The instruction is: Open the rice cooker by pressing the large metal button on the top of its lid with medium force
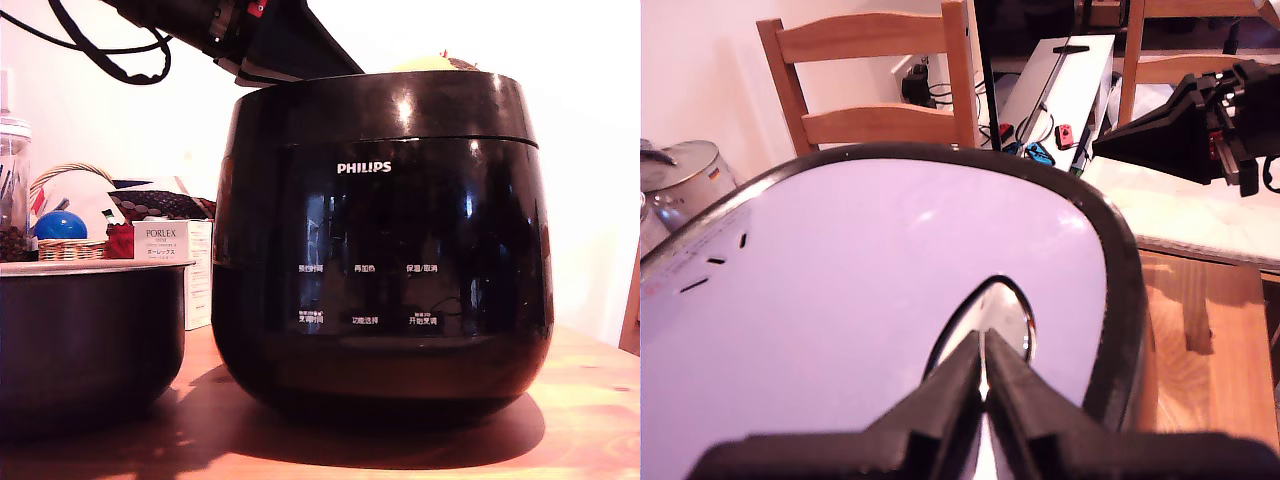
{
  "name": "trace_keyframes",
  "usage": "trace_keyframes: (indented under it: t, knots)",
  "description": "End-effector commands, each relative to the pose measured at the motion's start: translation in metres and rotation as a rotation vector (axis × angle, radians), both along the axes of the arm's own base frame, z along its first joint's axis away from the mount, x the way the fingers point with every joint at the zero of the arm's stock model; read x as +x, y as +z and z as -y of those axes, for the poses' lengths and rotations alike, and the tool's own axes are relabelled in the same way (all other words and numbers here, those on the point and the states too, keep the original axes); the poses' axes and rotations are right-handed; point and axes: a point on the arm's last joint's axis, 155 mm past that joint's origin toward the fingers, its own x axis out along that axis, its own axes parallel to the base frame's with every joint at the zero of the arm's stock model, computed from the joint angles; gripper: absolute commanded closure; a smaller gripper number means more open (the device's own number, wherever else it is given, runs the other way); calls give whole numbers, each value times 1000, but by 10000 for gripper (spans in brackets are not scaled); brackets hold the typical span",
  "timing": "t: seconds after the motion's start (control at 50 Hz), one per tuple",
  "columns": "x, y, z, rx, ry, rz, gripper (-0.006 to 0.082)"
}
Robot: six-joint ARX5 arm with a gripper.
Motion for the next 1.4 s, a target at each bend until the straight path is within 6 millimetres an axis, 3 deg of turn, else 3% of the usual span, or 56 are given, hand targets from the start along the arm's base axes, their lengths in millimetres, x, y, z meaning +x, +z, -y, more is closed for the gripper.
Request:
trace_keyframes:
  t: [0.0, 0.22, 0.44, 0.64, 0.98, 1.38]
  knots:
    - [-13, -94, -18, 194, 22, -183, 791]
    - [-3, -64, -2, 67, 19, -134, 791]
    - [3, -3, 11, -145, 27, -79, 791]
    - [6, 50, 5, -275, 61, 23, 791]
    - [34, 96, -39, -333, 283, 153, 791]
    - [78, 111, -131, -302, 596, 208, 791]
